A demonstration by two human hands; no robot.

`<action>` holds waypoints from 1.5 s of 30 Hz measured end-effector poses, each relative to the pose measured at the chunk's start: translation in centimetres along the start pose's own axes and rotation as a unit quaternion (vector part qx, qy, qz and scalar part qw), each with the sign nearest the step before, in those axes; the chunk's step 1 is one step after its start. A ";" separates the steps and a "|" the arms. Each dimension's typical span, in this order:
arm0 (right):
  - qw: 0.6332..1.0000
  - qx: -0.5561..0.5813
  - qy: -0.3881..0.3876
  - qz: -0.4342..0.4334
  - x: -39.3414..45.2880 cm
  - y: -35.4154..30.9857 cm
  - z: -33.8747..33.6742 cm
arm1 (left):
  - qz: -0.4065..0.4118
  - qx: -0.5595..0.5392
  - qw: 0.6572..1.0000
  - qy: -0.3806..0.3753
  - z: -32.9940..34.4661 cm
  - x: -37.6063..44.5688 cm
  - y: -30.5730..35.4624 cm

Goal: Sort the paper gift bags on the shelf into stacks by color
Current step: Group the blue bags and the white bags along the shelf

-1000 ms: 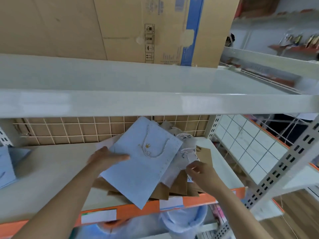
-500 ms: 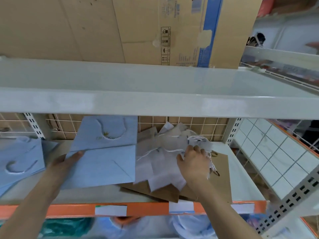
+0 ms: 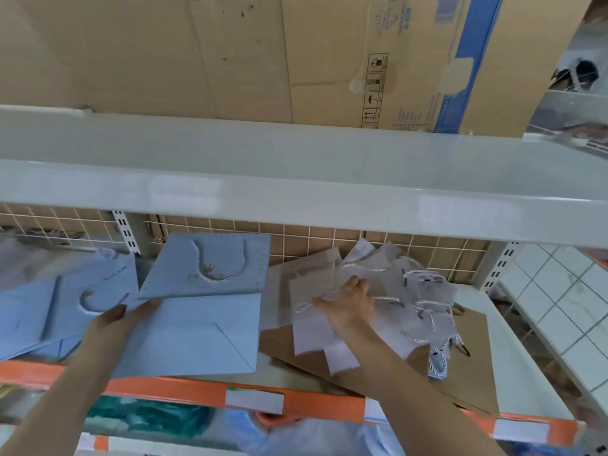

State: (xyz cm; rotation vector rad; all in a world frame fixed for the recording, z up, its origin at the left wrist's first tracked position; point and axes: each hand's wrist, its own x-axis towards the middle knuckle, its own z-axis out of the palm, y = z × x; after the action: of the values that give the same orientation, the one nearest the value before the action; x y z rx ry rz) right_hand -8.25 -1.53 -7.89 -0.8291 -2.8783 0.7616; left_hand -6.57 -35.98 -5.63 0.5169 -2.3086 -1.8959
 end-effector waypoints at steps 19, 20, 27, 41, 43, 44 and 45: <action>0.930 0.358 -0.081 -0.036 -2.0 -1.7 -0.5 | -0.022 -0.020 0.997 0.075 -5.3 -1.8 -3.7; 0.922 0.376 -0.084 -0.033 -2.2 -1.8 -0.5 | -0.028 -0.024 0.996 0.078 -5.7 -1.9 -4.1; 0.871 0.487 -0.055 -0.020 -5.0 -5.2 0.5 | -0.013 -0.081 0.989 0.120 -11.1 -0.3 -5.7; 0.846 0.532 0.004 0.038 -16.5 -19.5 11.5 | -0.009 -0.116 0.978 0.171 -35.2 6.4 -10.5; 0.847 0.530 -0.012 0.042 -18.3 -21.9 13.5 | -0.006 -0.113 0.979 0.172 -38.6 7.0 -11.2; 0.850 0.525 -0.022 0.042 -19.1 -23.1 14.5 | -0.005 -0.102 0.980 0.170 -40.3 7.1 -11.4; 0.854 0.517 -0.033 0.042 -19.8 -24.3 15.4 | -0.007 -0.096 0.980 0.173 -42.0 7.4 -11.8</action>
State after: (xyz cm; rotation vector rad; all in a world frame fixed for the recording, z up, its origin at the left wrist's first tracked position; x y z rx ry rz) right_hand -5.90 -36.39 -8.19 -0.7208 -1.9224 2.0507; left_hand 1.20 -79.40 -8.98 0.7702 -1.8897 -1.8369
